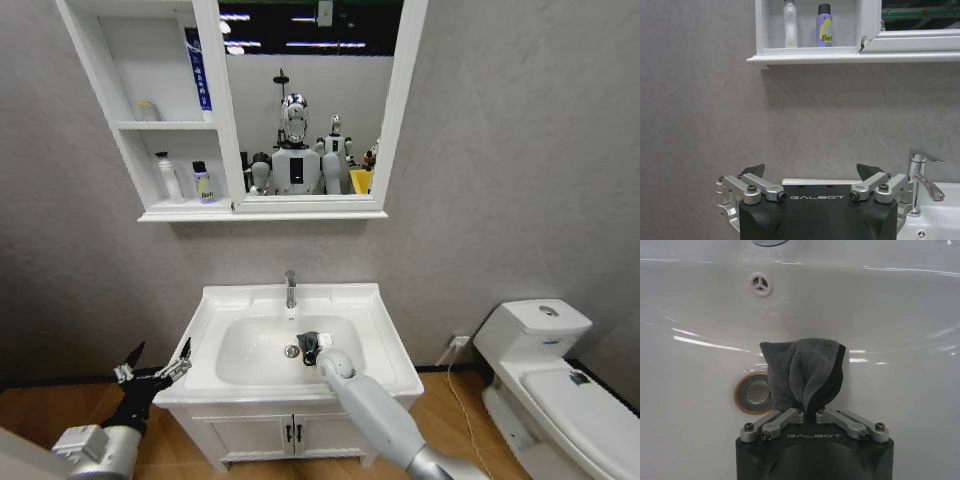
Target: Move facial cleanser and shampoo from washbasin to cabinet, then wipe washbasin with towel.
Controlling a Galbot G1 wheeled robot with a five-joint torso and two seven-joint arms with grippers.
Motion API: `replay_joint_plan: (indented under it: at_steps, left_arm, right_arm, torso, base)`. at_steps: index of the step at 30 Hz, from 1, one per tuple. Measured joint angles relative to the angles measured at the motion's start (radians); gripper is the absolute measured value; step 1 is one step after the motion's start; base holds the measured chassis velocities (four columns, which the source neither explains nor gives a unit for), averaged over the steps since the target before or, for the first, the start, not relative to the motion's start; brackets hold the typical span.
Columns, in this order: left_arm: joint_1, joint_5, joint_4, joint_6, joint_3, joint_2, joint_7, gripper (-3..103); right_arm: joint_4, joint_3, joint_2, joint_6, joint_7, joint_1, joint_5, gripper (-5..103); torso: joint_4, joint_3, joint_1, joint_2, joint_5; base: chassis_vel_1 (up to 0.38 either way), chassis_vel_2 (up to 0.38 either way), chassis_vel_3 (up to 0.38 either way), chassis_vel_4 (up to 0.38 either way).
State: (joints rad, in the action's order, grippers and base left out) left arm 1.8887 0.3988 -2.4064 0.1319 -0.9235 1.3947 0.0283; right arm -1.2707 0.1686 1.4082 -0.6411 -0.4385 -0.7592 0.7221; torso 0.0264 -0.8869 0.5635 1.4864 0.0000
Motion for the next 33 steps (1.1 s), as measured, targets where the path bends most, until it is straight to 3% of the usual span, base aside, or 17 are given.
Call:
replay_joint_plan:
  at_steps: [26, 33]
  left_arm:
    - [0.000, 0.000, 0.000, 0.000, 0.000, 0.000, 0.000, 100]
    - [0.000, 0.000, 0.000, 0.000, 0.000, 0.000, 0.000, 100]
  right_arm:
    - [0.103, 0.038, 0.142, 0.063, 0.101, 0.025, -0.080, 4]
    - [0.119, 0.017, 0.131, 0.066, 0.103, 0.023, -0.090, 4]
  torso:
    - [-0.0001, 0.000, 0.000, 0.000, 0.0000]
    - [-0.0002, 0.000, 0.000, 0.000, 0.0001]
  base:
    - [0.000, 0.000, 0.000, 0.000]
    - [0.000, 0.000, 0.000, 0.000]
